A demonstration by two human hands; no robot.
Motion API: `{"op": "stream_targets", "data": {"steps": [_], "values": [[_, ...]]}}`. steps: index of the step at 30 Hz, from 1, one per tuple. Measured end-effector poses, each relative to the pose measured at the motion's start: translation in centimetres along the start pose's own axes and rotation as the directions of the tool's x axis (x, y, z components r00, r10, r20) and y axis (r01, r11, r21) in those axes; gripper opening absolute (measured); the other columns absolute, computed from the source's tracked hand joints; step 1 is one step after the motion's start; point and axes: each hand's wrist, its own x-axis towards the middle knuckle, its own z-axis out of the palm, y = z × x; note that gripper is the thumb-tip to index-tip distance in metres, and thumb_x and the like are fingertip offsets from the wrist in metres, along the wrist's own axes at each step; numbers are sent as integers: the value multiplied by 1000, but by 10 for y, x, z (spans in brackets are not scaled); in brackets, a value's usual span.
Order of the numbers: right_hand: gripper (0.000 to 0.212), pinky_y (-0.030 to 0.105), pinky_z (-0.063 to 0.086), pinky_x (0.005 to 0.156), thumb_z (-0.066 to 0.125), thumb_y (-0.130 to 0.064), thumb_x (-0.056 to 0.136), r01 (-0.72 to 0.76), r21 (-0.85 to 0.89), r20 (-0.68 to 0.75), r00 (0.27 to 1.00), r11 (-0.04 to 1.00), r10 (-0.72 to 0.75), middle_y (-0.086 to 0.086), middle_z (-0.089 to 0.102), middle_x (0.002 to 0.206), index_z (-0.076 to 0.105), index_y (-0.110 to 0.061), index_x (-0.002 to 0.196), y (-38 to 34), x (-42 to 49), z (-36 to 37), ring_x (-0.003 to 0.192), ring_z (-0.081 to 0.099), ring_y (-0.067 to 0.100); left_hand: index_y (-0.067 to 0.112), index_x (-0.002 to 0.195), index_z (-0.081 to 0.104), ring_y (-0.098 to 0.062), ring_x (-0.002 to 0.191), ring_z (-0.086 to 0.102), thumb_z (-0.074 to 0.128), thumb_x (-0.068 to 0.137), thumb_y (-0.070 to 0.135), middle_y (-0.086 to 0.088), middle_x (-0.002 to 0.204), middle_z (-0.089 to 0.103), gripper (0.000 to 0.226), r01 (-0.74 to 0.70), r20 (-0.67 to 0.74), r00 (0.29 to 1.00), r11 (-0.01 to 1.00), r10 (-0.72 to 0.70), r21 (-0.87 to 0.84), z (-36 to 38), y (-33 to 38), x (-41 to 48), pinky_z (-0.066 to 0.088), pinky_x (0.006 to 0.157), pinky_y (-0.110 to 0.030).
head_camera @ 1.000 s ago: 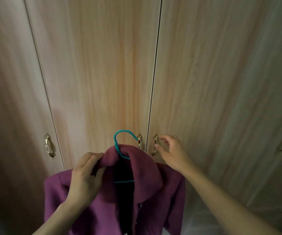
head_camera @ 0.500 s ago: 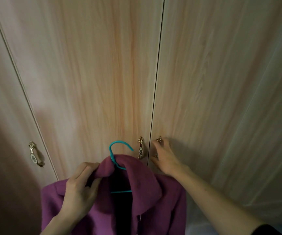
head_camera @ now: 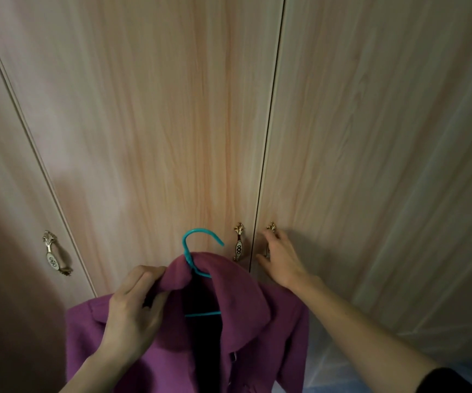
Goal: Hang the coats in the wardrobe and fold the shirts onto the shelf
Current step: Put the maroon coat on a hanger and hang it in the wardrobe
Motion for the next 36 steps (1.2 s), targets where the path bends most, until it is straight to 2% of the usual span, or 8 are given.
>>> {"op": "stream_targets", "data": {"steps": [7, 12, 18, 21, 24, 28, 30, 36], "values": [[102, 45, 45, 106, 70, -8, 87, -8, 16, 52, 999, 1000, 7, 14, 23, 145, 5, -63, 143, -10, -17, 0, 117, 56, 33, 13, 102, 67, -1, 90, 59, 58, 80, 23, 15, 96, 59, 25, -18, 14, 1000, 1000, 18, -20, -7, 0, -9, 41, 81, -9], [85, 28, 48, 95, 66, -10, 90, -78, -47, -32, 997, 996, 76, 11, 29, 131, 19, -49, 149, -16, -31, -3, 83, 58, 16, 9, 100, 68, 0, 90, 59, 56, 80, 24, 10, 94, 60, 28, -24, 15, 1000, 999, 24, -27, -18, 9, -13, 41, 81, -8], [56, 37, 53, 73, 52, -16, 93, -149, -290, -42, 989, 945, 143, 12, 36, 121, 31, -41, 139, -35, -46, -25, 90, 55, 28, 7, 99, 69, -1, 88, 58, 56, 80, 24, 7, 92, 61, 28, -51, 21, 998, 998, 52, -35, -24, 21, -15, 41, 81, -8], [56, 41, 47, 85, 56, -18, 91, -171, -459, -94, 985, 872, 143, 14, 29, 132, 35, -40, 137, -46, -49, -35, 115, 42, 34, 7, 100, 68, -2, 87, 59, 56, 81, 25, 7, 93, 61, 29, -50, 14, 999, 998, 50, -49, -30, 22, -16, 42, 80, -9], [60, 49, 35, 102, 59, -18, 91, -131, -546, -104, 991, 827, 89, 20, 10, 150, 34, -41, 140, -48, -58, -39, 143, 5, 43, 8, 100, 68, -1, 88, 59, 56, 81, 25, 8, 93, 61, 28, -54, 15, 998, 996, 55, -66, -34, 23, -19, 41, 80, -8], [66, 55, 17, 115, 63, -14, 89, -125, -630, -154, 988, 766, 34, 28, -30, 153, 34, -43, 142, -44, -76, -40, 140, -34, 44, 8, 99, 68, -1, 88, 59, 57, 82, 23, 7, 92, 60, 24, -89, 30, 995, 991, 93, -103, -33, 22, -26, 40, 81, -9], [66, 56, 5, 118, 64, -14, 89, -115, -633, -150, 988, 766, 24, 28, -43, 146, 36, -43, 141, -43, -85, -43, 137, -39, 42, 7, 100, 68, -3, 88, 60, 57, 83, 23, 6, 93, 60, 25, -95, 36, 994, 989, 100, -117, -33, 22, -29, 42, 82, -11], [56, 51, 5, 121, 55, -14, 94, -62, -596, -119, 993, 801, -12, 28, -46, 144, 39, -38, 142, -43, -109, -58, 139, -36, 40, 6, 100, 67, -3, 88, 59, 56, 82, 21, 5, 94, 60, 25, -132, 34, 990, 985, 136, -112, -32, 39, -36, 45, 81, -14]]}}
